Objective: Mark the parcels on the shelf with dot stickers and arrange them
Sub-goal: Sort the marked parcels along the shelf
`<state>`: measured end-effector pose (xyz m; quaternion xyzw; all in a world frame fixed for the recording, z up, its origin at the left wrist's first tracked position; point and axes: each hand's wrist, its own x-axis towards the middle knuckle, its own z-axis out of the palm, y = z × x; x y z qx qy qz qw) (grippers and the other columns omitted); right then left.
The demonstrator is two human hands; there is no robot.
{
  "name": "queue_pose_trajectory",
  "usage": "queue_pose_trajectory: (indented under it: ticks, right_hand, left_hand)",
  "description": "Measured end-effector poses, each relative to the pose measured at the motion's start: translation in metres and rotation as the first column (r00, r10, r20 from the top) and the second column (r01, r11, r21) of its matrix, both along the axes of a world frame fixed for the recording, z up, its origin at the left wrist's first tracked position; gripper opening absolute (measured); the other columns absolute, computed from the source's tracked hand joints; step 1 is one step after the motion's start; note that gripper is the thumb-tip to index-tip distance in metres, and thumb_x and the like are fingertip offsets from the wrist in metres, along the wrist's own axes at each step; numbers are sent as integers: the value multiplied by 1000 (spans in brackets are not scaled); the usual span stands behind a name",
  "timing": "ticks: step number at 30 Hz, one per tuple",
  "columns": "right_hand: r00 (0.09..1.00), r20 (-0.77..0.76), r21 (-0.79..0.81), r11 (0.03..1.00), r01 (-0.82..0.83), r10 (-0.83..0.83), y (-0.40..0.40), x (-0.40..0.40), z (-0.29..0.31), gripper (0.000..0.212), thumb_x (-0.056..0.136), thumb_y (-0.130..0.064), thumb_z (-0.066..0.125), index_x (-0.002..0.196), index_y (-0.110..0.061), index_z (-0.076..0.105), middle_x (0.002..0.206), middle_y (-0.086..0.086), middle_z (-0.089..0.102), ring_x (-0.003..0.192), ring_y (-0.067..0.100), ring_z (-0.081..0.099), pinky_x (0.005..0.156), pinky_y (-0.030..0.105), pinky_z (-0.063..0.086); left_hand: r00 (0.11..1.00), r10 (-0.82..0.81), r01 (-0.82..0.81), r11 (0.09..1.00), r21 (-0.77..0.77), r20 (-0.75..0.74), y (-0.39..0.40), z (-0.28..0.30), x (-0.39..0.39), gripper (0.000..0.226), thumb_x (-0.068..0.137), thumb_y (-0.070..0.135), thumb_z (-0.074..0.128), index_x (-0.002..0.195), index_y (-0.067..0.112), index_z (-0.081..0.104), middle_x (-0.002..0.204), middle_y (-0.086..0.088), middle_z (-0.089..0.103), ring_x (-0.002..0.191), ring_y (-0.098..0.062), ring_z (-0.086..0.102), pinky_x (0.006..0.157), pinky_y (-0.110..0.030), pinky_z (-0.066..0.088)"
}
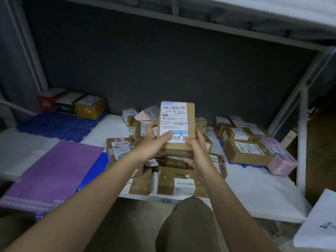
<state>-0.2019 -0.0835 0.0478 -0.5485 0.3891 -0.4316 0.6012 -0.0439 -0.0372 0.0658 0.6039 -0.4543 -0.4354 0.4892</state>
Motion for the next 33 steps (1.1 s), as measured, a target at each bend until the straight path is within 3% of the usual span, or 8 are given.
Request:
queue_pose_trajectory:
  ticks: [4, 9, 16, 21, 24, 27, 30, 33]
  right_hand:
    - [992, 78, 29, 994, -101, 99, 2, 30, 0, 58, 89, -32, 64, 140, -38, 37, 131, -5, 58, 113, 15, 61, 98, 50, 49]
    - [965, 259, 143, 990, 1, -39, 3, 25, 4, 50, 87, -24, 65, 129, -25, 40, 124, 6, 58, 109, 23, 62, 89, 48, 54]
    - [918, 188, 210, 927, 310, -349, -21, -89, -6, 53, 90, -40, 58, 136, -25, 36, 123, 4, 58, 107, 18, 60, 85, 43, 56]
    - [883, 143, 246, 880, 405, -447, -43, -172, -33, 47, 94, -43, 50, 136, -25, 42, 123, 0, 60, 99, 9, 61, 69, 27, 50]
    - [845, 164, 277, 846, 456, -509, -67, -203, -54, 44, 94, -40, 51, 134, -22, 48, 122, 2, 63, 98, 11, 64, 65, 25, 54]
    - [764, 255, 295, 800, 523, -593, -98, -222, -71, 46, 92, -39, 59, 129, -17, 43, 116, 0, 63, 95, 10, 65, 72, 28, 58]
    - [715, 301, 251, 776, 579, -631, -143, -230, -76, 55, 87, -41, 65, 130, -22, 37, 121, -1, 58, 100, 9, 63, 88, 37, 56]
    - [696, 309, 205, 760, 617, -649, -193, -236, -74, 35, 86, -40, 67, 114, -27, 49, 116, -3, 64, 97, 9, 66, 86, 33, 56]
  left_hand:
    - [998, 66, -66, 997, -26, -6, 16, 7, 26, 54, 85, 54, 59, 123, 38, 23, 119, 6, 56, 102, -16, 63, 93, -44, 52]
    - [993, 89, -88, 996, -16, 79, 6, 18, 11, 55, 84, 61, 54, 123, 36, 24, 115, 6, 57, 96, -15, 62, 88, -40, 52]
    - [989, -133, 131, 991, 36, 60, -48, 14, -116, 63, 92, 54, 46, 144, 31, 19, 127, 5, 52, 102, -15, 54, 92, -34, 45]
    - [967, -254, 250, 961, 119, 18, -86, -10, -205, 57, 96, 53, 40, 146, 36, 19, 131, 6, 49, 95, -12, 53, 95, -40, 45]
    - [962, -267, 253, 953, 165, 66, -116, -28, -244, 57, 97, 53, 36, 147, 32, 17, 137, 2, 47, 105, -19, 52, 101, -41, 42]
    - [966, -249, 234, 957, 169, 74, -154, -44, -269, 58, 96, 53, 41, 145, 31, 20, 135, 0, 51, 108, -20, 55, 100, -40, 45]
    - [983, -180, 176, 977, 116, 24, -201, -54, -286, 60, 94, 53, 44, 144, 30, 22, 129, 0, 55, 96, -16, 58, 81, -34, 54]
    - [994, -111, 110, 993, 52, 19, -253, -58, -299, 66, 93, 58, 42, 146, 28, 18, 128, 1, 52, 104, -19, 57, 94, -43, 51]
